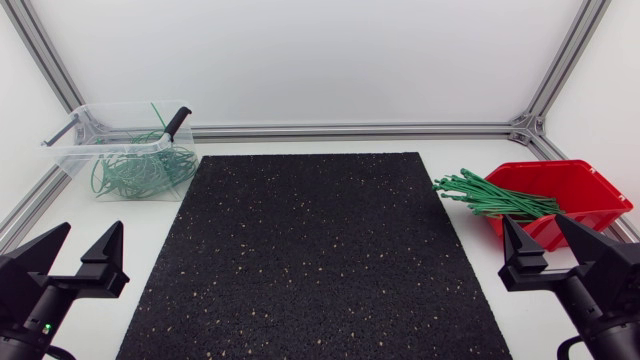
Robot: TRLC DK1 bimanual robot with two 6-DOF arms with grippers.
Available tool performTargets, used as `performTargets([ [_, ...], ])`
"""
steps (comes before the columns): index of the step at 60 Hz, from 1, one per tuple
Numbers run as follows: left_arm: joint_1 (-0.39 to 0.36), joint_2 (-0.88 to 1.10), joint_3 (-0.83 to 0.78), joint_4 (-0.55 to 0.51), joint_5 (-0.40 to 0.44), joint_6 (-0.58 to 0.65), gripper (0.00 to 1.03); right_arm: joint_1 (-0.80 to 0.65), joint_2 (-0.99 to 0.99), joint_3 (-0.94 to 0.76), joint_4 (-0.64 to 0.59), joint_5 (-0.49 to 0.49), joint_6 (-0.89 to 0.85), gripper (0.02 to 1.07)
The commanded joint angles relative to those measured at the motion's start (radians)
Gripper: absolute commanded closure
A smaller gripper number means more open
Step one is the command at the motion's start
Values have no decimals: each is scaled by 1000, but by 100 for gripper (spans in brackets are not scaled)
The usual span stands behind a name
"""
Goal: Take a green cable tie from the red box, thread the tail through the head to close it, then place it in the transparent bin on the left.
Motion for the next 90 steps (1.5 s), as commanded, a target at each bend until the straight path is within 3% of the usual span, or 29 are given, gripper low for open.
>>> performTargets([
  [1, 6, -6, -41, -17, 1, -15, 4, 2, -9, -22, 0, -8, 11, 5],
  [31, 5, -4, -41, -19, 1, -15, 4, -9, -13, -15, 43, 12, 14, 5],
  [52, 0, -4, -41, -19, 1, -15, 4, -17, 1, 165, 20, 46, 30, 5],
  [71, 0, -4, -41, -19, 1, -15, 4, -15, 271, 475, -35, 52, 37, 6],
  [90, 0, -4, -41, -19, 1, -15, 4, -106, 720, 959, -320, 43, -43, 6],
])
